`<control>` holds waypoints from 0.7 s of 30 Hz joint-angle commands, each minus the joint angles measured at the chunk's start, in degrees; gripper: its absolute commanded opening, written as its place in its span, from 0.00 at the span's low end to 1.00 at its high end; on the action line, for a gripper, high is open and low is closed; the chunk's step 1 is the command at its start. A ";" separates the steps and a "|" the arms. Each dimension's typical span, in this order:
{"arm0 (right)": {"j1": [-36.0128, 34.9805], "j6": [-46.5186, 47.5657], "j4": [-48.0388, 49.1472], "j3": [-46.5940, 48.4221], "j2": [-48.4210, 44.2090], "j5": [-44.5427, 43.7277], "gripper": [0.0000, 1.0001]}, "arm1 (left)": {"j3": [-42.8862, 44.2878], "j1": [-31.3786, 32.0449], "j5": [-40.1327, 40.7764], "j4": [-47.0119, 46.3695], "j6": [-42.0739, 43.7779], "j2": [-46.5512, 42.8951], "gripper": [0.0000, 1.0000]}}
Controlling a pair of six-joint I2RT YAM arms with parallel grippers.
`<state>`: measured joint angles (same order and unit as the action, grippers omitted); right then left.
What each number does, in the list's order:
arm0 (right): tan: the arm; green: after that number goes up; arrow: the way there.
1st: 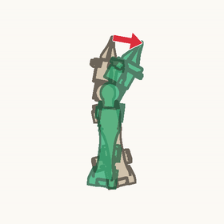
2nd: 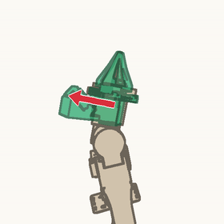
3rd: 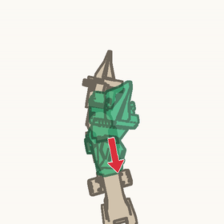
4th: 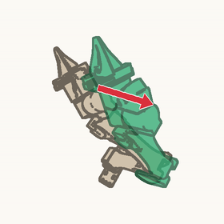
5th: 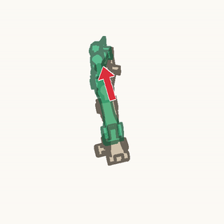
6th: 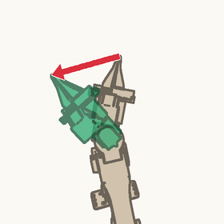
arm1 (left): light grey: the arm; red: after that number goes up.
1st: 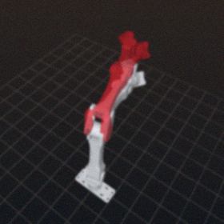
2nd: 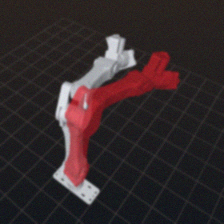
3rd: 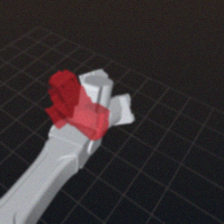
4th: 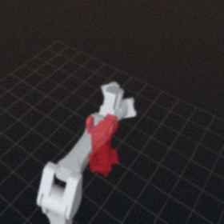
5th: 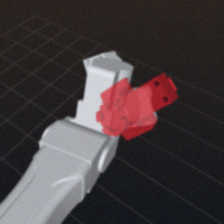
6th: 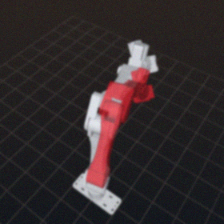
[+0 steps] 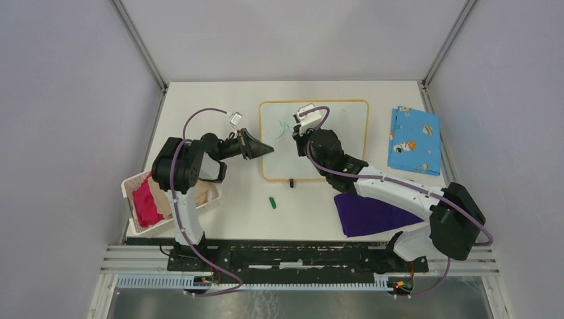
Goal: Write a sentence on the whiteboard
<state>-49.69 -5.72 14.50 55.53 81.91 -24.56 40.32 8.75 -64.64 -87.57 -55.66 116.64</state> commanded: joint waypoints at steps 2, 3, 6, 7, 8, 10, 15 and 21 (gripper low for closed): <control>1.31 0.32 0.44 -1.63 -2.66 -1.98 0.00 | 0.84 0.21 -0.58 -11.94 -1.19 -0.44 0.29; 1.56 0.34 0.48 -1.73 -2.85 -2.15 0.00 | 0.84 0.21 -0.61 -11.94 -1.20 -0.34 0.29; 1.88 0.39 0.66 -1.47 -3.43 -2.34 0.00 | 0.87 0.21 -0.73 -11.96 -1.21 -0.36 0.29; 2.04 0.54 0.69 -1.13 -3.42 -2.26 0.00 | 0.87 0.21 -0.75 -11.98 -1.21 -0.36 0.29; 2.11 0.62 0.55 -0.77 -3.35 -2.25 0.00 | 0.84 0.21 -0.75 -12.01 -1.21 -0.36 0.29; 2.20 0.73 0.46 -0.08 -3.10 -2.22 0.00 | 0.86 0.21 -0.74 -12.00 -1.21 -0.27 0.29; 2.24 1.12 0.19 1.71 -2.09 -1.79 0.00 | 0.86 0.23 -0.70 -11.99 -1.21 -0.32 0.29; 2.25 0.87 0.52 2.81 -1.51 -1.29 0.00 | 0.84 0.21 -0.66 -12.01 -1.21 -0.24 0.28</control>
<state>-48.01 -5.63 13.98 55.35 80.12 -24.62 40.34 8.75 -64.64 -87.57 -55.66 116.64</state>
